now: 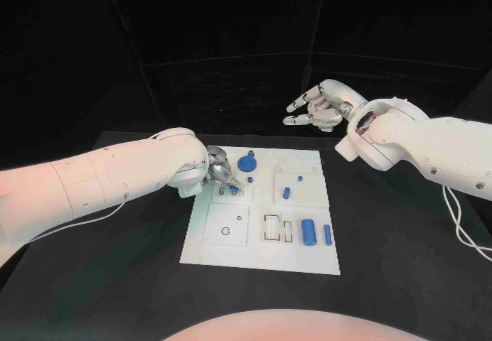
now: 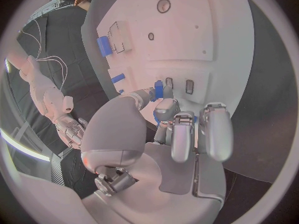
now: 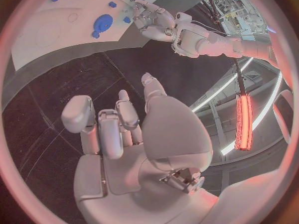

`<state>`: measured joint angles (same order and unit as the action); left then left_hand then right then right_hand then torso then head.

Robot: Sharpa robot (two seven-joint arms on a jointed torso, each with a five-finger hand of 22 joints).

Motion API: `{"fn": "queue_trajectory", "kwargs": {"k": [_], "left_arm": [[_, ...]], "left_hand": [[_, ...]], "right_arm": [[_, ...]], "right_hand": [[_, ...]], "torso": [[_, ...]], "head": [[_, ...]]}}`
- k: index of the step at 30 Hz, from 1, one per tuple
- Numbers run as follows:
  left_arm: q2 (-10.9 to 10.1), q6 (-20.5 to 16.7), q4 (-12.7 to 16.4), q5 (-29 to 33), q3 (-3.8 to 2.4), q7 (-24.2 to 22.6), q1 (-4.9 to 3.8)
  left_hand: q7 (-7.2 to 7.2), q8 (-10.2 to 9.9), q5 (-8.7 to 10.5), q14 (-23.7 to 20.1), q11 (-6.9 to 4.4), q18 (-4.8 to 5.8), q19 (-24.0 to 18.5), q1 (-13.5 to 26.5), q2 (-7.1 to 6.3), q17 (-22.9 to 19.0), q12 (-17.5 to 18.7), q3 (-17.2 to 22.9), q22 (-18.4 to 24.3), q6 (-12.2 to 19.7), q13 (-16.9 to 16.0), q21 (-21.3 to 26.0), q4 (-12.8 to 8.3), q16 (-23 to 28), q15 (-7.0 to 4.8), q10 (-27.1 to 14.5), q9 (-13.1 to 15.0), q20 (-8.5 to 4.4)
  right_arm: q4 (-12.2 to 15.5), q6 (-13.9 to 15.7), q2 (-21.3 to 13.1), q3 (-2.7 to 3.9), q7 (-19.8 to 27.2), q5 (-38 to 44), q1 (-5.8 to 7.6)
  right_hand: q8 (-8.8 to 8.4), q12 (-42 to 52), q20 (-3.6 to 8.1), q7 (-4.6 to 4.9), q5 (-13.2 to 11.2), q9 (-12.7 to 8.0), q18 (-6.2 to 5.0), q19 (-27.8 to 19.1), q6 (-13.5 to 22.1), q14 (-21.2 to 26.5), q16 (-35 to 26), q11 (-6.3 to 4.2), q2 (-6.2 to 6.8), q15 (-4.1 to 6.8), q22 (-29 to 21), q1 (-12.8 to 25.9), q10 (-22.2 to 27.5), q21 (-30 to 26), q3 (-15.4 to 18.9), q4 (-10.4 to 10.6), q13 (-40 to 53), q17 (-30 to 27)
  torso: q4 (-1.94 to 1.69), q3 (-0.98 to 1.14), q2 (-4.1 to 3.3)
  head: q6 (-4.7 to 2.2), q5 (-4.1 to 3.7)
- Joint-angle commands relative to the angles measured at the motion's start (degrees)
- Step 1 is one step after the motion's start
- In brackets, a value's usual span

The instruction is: Assemble the parts on the task board

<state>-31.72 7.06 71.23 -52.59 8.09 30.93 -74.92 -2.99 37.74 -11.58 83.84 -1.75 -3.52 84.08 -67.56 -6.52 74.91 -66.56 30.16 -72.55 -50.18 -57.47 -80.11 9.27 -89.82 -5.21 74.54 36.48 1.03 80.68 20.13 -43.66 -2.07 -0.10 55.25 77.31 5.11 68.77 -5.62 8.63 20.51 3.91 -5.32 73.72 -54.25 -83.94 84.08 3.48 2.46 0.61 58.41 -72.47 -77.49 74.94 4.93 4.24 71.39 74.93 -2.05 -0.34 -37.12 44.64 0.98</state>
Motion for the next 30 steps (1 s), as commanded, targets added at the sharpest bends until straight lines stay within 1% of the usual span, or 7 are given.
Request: {"fn": "queue_trajectory", "kwargs": {"k": [1,12,14,16,18,20,30], "left_arm": [[0.4,-2.0,-0.4,-1.7,0.0,0.3,-0.01],[1.6,-1.4,-1.5,-4.0,0.06,1.4,0.37],[1.6,-1.0,-1.5,-4.3,0.07,1.5,0.4],[1.7,-0.4,-1.5,-4.5,0.09,1.7,0.42],[1.7,0.1,-1.6,-4.6,0.12,2.0,0.44],[1.7,0.6,-1.6,-4.6,0.22,2.2,0.45],[1.8,2.1,-2.0,-4.8,0.85,2.8,0.49]], "left_hand": [[0.36,0.3,-0.45,6.2,0.05,0.07,0.0,0.5,0.2,15.1,-0.4,10.3,-0.1,0.2,-0.1,0.2,-10.0,-0.2,0.01,0.5,0.2,0.04],[0.42,0.5,-0.69,6.2,-0.01,0.1,0.1,1.0,-0.26,15.1,-0.5,10.9,-0.2,0.2,-0.2,0.1,-10.5,-0.2,-0.03,0.7,0.5,0.02],[0.45,0.7,-1.32,6.2,-0.05,0.11,0.1,1.2,-0.49,15.1,-0.5,11.2,-0.3,0.1,-0.1,0.1,-10.8,-0.2,-0.05,0.7,0.7,-0.01],[0.49,1.0,-3.6,6.2,-0.09,0.12,0.1,1.8,-0.87,15.1,-0.4,11.6,-0.4,0.0,0.0,0.1,-11.0,-0.2,-0.08,0.8,1.0,-0.05],[0.54,1.2,-4.58,6.2,-0.13,0.13,0.2,2.2,-1.08,15.1,-0.3,11.8,-0.4,-0.1,0.1,0.1,-11.2,-0.2,-0.12,0.8,1.2,-0.07],[0.55,1.3,-4.72,6.2,-0.14,0.13,0.2,2.3,-1.12,15.1,-0.3,11.8,-0.5,-0.1,0.1,0.0,-11.2,-0.2,-0.13,0.9,1.3,-0.08],[0.7,1.6,-5.01,6.2,-0.23,0.13,0.2,2.7,-1.54,15.1,-0.5,11.6,-0.5,-0.3,0.0,0.1,-11.5,-0.2,-0.17,1.1,1.6,-0.1]], "right_arm": [[0.0,-0.2,0.1,0.05,0.4,0.2,0.13],[0.0,-0.2,0.2,0.05,0.6,0.2,0.13],[0.0,-0.2,0.3,0.05,0.6,0.2,0.13],[0.0,-0.2,0.3,0.05,0.6,0.2,0.13],[0.0,-0.2,0.3,0.05,0.6,0.2,0.13],[0.0,-0.3,0.3,0.05,0.6,0.2,0.13],[-0.1,-0.4,0.3,0.05,0.6,0.2,0.12]], "right_hand": [[0.35,0.2,0.28,-0.12,0.1,0.0,-0.95,0.3,-0.3,-3.5,-0.3,0.0,-0.33,0.22,0.0,-0.2,-0.5,-0.2,0.5,0.0,-0.1,3.5],[0.35,0.2,0.28,-0.12,0.1,0.0,-0.95,0.3,-0.3,-3.5,-0.3,0.0,-0.33,0.22,0.0,-0.2,-0.5,-0.2,0.5,0.0,-0.1,3.5],[0.35,0.2,0.28,-0.12,0.1,0.0,-0.95,0.3,-0.3,-3.5,-0.3,0.0,-0.33,0.22,0.0,-0.2,-0.5,-0.2,0.5,0.0,-0.1,3.5],[0.35,0.2,0.28,-0.12,0.1,0.0,-0.95,0.3,-0.3,-3.5,-0.3,0.0,-0.33,0.22,0.0,-0.2,-0.5,-0.2,0.5,0.0,-0.1,3.5],[0.35,0.2,0.28,-0.12,0.1,0.0,-0.95,0.3,-0.3,-3.5,-0.3,0.0,-0.33,0.22,0.0,-0.2,-0.5,-0.2,0.5,0.0,-0.1,3.5],[0.35,0.2,0.28,-0.12,0.1,0.0,-0.95,0.3,-0.3,-3.5,-0.3,0.0,-0.33,0.22,0.0,-0.2,-0.5,-0.2,0.5,0.0,-0.1,3.5],[0.35,0.2,0.28,-0.12,0.1,0.0,-0.95,0.3,-0.3,-3.5,-0.3,0.0,-0.33,0.22,0.0,-0.2,-0.5,-0.2,0.5,0.0,-0.1,3.5]], "torso": [[0.08,-0.05,-0.06],[0.13,-0.03,-0.04],[0.15,-0.03,-0.04],[0.16,-0.02,-0.04],[0.14,0.0,-0.08],[0.11,-0.03,-0.06],[0.1,-0.01,-0.04]], "head": [[0.07,0.12],[0.31,0.32],[0.33,0.28],[0.32,0.25],[0.35,0.29],[0.38,0.37],[0.49,0.5]]}}
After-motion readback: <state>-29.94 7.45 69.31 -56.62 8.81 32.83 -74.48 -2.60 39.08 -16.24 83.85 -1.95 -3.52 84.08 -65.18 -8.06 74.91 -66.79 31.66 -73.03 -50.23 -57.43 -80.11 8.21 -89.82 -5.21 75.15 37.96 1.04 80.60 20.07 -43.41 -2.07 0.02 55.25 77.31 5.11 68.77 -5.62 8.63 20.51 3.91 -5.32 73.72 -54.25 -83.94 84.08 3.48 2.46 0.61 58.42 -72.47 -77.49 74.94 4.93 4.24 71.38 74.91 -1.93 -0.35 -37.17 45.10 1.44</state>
